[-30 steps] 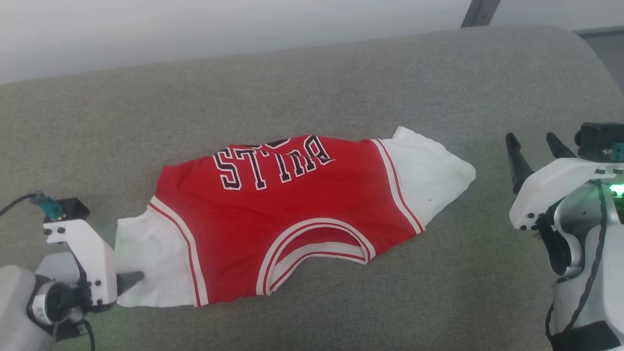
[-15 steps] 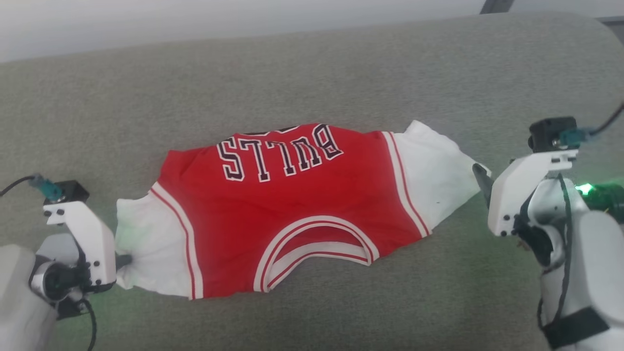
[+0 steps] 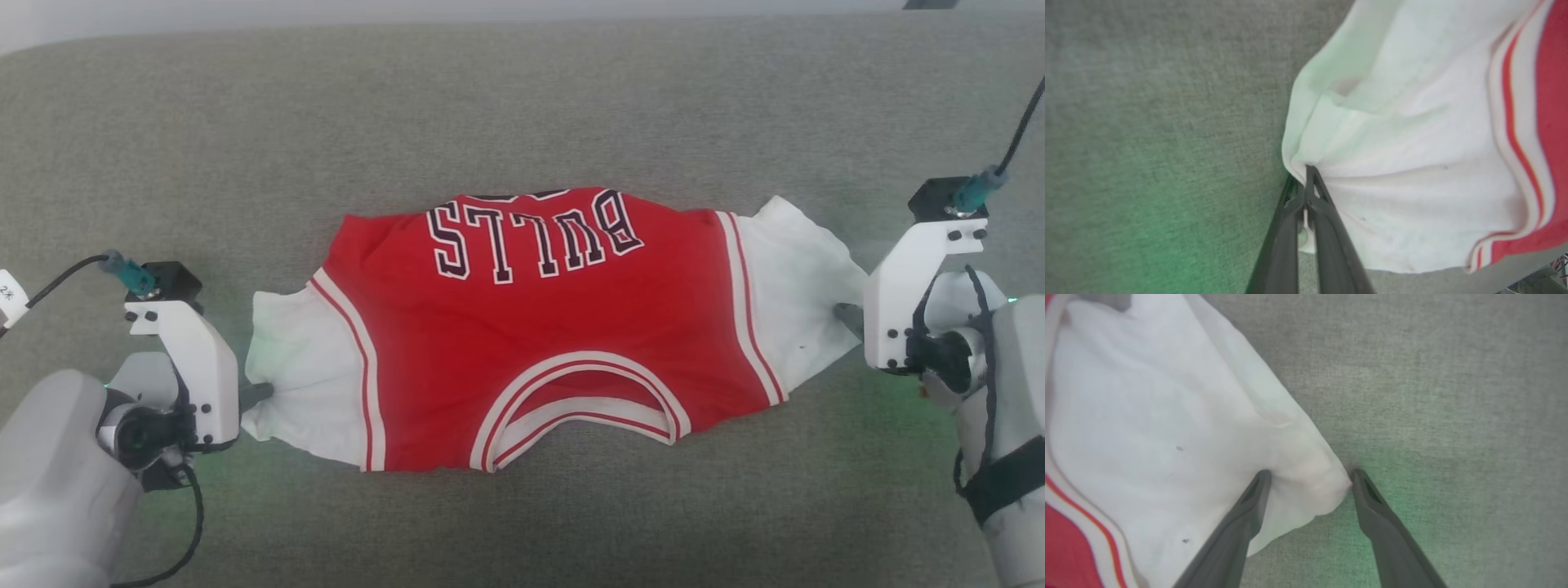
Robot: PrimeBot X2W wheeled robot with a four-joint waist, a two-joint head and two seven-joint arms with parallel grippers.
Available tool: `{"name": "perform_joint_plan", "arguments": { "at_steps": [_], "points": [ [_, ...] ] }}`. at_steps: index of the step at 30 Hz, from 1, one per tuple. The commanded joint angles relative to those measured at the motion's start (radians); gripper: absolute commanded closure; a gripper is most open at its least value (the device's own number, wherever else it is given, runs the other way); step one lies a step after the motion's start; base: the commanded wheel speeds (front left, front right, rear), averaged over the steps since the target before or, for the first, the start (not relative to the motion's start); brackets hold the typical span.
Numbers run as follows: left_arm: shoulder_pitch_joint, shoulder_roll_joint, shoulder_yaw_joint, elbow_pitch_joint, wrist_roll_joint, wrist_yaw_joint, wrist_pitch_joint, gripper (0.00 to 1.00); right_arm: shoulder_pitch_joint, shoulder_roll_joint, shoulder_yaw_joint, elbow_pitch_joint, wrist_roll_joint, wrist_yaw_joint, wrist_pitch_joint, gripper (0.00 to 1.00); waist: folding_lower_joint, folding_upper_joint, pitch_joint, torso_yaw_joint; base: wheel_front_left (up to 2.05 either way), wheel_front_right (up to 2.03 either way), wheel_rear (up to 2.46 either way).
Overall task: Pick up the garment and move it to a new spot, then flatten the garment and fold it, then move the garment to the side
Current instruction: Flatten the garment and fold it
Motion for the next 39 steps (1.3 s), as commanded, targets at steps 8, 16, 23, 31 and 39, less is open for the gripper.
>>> {"name": "perform_joint_plan", "arguments": {
  "at_steps": [8,16,23,31,39],
  "points": [
    [-0.001,-0.045,-0.026,0.072,0.011,0.004,-0.05,1.0,-0.018,-0.012,0.082,0.107,0.068,0.001,0.065,1.0,0.0,-0.0002,-0.013,0.026,0.0,0.0,0.0],
    [-0.079,0.013,-0.004,-0.019,0.022,0.019,-0.048,1.0,-0.084,-0.031,0.118,0.002,0.146,0.001,0.009,1.0,0.0,-0.0002,-0.118,0.021,0.0,0.0,0.0],
    [-0.164,0.06,0.011,-0.148,0.044,0.078,-0.007,1.0,-0.158,-0.017,0.136,-0.072,0.147,0.001,-0.08,1.0,0.0,-0.0002,-0.228,0.002,0.0,0.0,0.0],
    [-0.319,0.102,0.017,-0.238,0.093,0.123,0.031,1.0,-0.332,0.063,0.106,-0.014,0.056,0.001,-0.235,1.0,0.0,-0.0002,-0.294,-0.028,0.0,0.0,0.0],
    [-0.482,0.105,0.019,-0.239,0.141,0.13,0.015,1.0,-0.489,0.118,0.119,0.084,0.043,0.001,-0.342,1.0,0.0,-0.0002,-0.311,-0.042,0.0,0.0,0.0]
  ]
}}
